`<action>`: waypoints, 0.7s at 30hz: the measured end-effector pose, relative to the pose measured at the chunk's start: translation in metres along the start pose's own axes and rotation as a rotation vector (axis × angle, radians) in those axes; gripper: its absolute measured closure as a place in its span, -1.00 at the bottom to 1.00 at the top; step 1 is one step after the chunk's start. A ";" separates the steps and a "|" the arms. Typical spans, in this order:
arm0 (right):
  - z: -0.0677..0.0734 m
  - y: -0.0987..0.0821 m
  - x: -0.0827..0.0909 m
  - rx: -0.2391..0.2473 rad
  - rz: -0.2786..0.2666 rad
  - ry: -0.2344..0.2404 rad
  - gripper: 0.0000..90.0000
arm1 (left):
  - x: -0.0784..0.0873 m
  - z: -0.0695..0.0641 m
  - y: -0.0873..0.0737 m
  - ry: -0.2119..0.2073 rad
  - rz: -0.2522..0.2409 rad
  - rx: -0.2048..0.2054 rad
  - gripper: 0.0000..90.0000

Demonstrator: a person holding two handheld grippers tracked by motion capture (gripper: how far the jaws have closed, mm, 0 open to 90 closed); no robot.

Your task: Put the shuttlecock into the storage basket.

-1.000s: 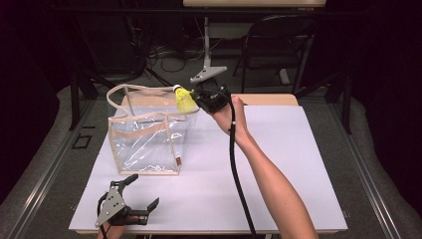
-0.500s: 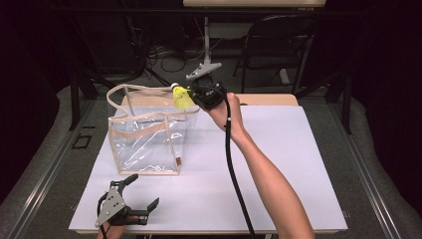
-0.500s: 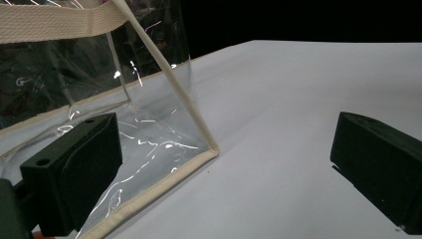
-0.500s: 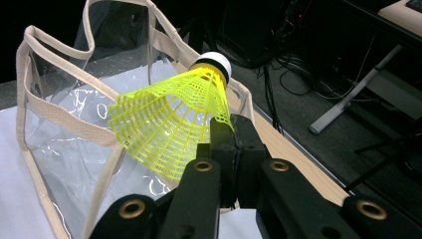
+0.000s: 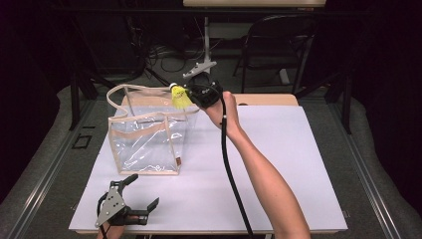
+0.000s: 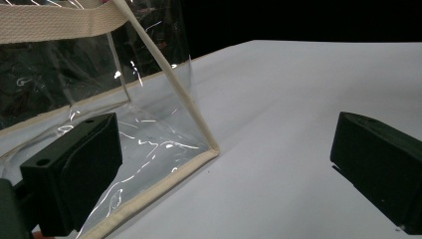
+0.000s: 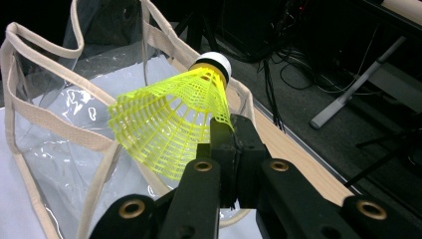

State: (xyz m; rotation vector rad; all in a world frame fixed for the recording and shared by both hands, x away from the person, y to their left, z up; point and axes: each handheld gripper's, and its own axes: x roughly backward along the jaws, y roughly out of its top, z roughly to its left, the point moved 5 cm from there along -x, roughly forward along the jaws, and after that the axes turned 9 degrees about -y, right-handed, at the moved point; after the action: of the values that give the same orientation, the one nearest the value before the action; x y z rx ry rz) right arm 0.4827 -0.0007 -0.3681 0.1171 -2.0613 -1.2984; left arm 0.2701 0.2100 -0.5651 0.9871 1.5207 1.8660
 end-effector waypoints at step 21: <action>0.006 -0.001 -0.020 -0.001 0.027 -0.024 0.99 | 0.001 0.000 0.000 0.001 -0.005 0.003 -1.00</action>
State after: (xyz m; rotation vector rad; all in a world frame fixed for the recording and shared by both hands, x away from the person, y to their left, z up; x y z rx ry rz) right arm 0.4941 0.0113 -0.3803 0.0727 -2.0755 -1.2901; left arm 0.2697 0.2110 -0.5648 0.9823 1.5256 1.8616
